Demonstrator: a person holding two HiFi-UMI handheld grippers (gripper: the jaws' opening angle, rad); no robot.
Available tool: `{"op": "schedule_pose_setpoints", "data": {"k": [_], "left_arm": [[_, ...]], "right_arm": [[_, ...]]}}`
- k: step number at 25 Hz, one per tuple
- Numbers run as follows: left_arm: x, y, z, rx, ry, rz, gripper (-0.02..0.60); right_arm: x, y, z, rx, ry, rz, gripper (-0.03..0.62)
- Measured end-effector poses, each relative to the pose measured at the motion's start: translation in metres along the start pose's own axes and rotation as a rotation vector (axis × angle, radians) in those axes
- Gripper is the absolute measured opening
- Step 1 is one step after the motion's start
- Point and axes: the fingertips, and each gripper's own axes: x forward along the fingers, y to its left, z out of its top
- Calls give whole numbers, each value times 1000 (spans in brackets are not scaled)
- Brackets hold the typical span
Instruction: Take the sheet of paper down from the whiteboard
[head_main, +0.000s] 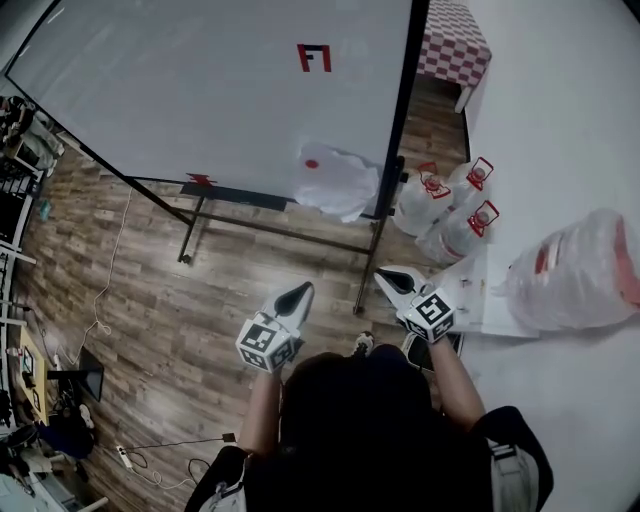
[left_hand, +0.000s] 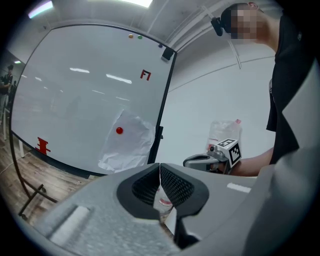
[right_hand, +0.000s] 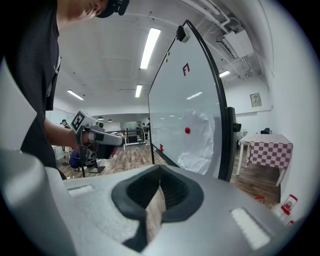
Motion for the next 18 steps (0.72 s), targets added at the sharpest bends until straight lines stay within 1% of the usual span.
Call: {"op": "schedule_pose_setpoints", "data": {"k": [4, 8, 13, 18], "left_arm": [[16, -3, 7, 1, -30, 38, 14], [26, -2, 14, -18, -71, 72, 14], [34, 9, 8, -40, -49, 101, 14], [50, 26, 19, -23, -47, 97, 14]], "right_arm": [[-8, -22, 0, 5, -11, 8, 3], [-10, -40, 0, 16, -24, 1, 3], [-8, -48, -7, 34, -16, 3, 3], [-1, -59, -4, 31, -8, -13, 3]]}}
